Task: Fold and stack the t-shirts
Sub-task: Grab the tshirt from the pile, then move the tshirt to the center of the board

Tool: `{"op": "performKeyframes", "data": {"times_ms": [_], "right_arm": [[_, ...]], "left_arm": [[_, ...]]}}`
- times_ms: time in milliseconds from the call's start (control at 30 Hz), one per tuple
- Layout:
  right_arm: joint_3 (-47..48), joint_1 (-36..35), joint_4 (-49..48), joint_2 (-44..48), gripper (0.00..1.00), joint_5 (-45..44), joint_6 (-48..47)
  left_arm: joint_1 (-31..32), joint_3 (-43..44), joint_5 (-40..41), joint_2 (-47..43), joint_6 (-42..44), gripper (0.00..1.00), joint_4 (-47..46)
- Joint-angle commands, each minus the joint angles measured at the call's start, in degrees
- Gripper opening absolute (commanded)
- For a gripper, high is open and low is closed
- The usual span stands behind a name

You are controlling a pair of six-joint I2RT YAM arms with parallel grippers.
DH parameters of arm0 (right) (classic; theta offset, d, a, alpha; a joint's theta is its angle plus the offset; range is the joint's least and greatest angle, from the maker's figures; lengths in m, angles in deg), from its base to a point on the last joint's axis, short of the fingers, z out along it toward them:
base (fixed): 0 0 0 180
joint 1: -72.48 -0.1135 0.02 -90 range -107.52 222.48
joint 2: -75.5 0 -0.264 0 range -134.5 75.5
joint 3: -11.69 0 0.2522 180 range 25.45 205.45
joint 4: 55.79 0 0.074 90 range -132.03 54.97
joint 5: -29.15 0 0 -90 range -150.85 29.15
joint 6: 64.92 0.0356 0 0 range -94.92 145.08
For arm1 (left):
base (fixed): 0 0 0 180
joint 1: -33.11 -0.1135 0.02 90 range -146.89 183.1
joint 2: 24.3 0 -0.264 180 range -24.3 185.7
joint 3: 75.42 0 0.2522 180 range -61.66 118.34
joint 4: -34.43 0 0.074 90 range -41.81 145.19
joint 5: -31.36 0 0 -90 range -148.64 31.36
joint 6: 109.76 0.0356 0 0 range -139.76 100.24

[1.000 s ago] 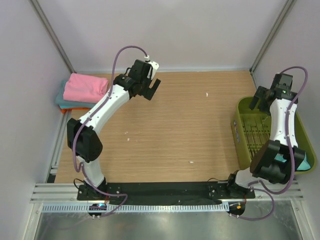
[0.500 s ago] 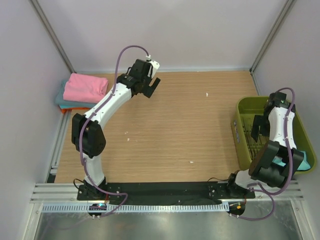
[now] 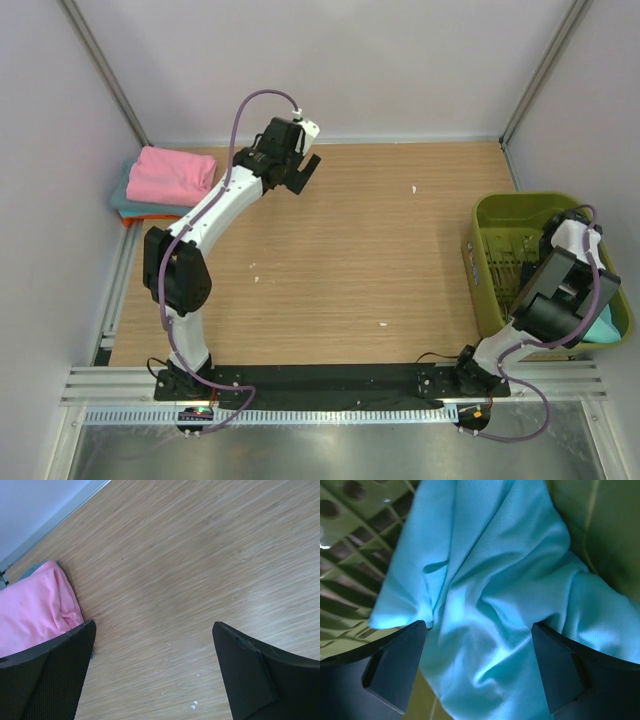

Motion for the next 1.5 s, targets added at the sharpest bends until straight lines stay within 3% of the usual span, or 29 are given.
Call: {"op": "performKeyframes", "data": {"times_ms": [0, 167, 267, 300, 367, 467, 567, 700, 767, 900, 1000, 1333, 1467], "right_arm": [[-0.16, 0.95, -1.66, -1.08, 0.9, -1.91, -1.71], [0.54, 1.04, -0.7, -2.58, 0.77, 3.18, -2.5], [0.8, 1.21, 1.58, -2.5, 0.63, 6.17, -3.29], [1.15, 1.3, 1.94, -2.5, 0.52, 6.87, -3.64], [1.42, 1.39, 2.9, -2.58, 0.41, 8.89, -4.09], [3.35, 1.48, 3.17, -1.88, 0.02, 10.13, -3.3], [9.57, 1.48, 3.43, -1.44, 0.02, 12.14, -1.37], [30.78, 0.52, 4.57, -2.49, 0.01, 20.98, 1.71], [39.0, -1.76, 5.28, -4.68, 0.01, 23.22, 1.8], [59.99, -5.89, 5.46, -8.55, 0.02, 36.2, 2.5], [67.57, -11.69, 3.53, -9.96, 0.01, 40.79, 2.16], [63.74, -32.43, -15.19, 0.22, 0.01, 51.78, 0.66], [63.56, -38.32, -26.0, 2.08, 0.01, 52.93, 7.04]], "left_arm": [[-0.34, 1.35, 1.33, -0.8, -0.17, 0.99, -2.74], [-0.34, 1.44, 1.42, -0.71, 0.09, 1.0, -3.0], [-0.26, 1.26, 1.59, -0.53, 0.62, 0.99, -3.53], [-0.25, 1.26, 1.77, -0.53, 0.79, 1.0, -3.88], [-0.25, 1.09, 1.95, -0.53, 0.88, 0.99, -4.15], [-0.26, 0.82, 2.03, -0.45, 0.62, 1.0, -4.41], [-0.34, 0.38, 2.38, -0.45, 0.62, 1.0, -4.76], [-1.13, -0.06, 2.83, -0.97, 0.09, 0.99, -5.11], [-1.74, -0.15, 3.0, -1.5, -0.08, 0.99, -5.2], [-4.29, 2.04, 2.04, -3.51, -2.01, 1.0, -2.84], [-6.75, 3.19, 0.64, -5.18, -4.03, 1.0, -2.04], [-9.48, 1.0, 6.78, -10.72, -2.28, 1.0, -0.46], [-9.48, -1.63, 6.17, -14.06, -3.86, 0.99, 0.6]]}}
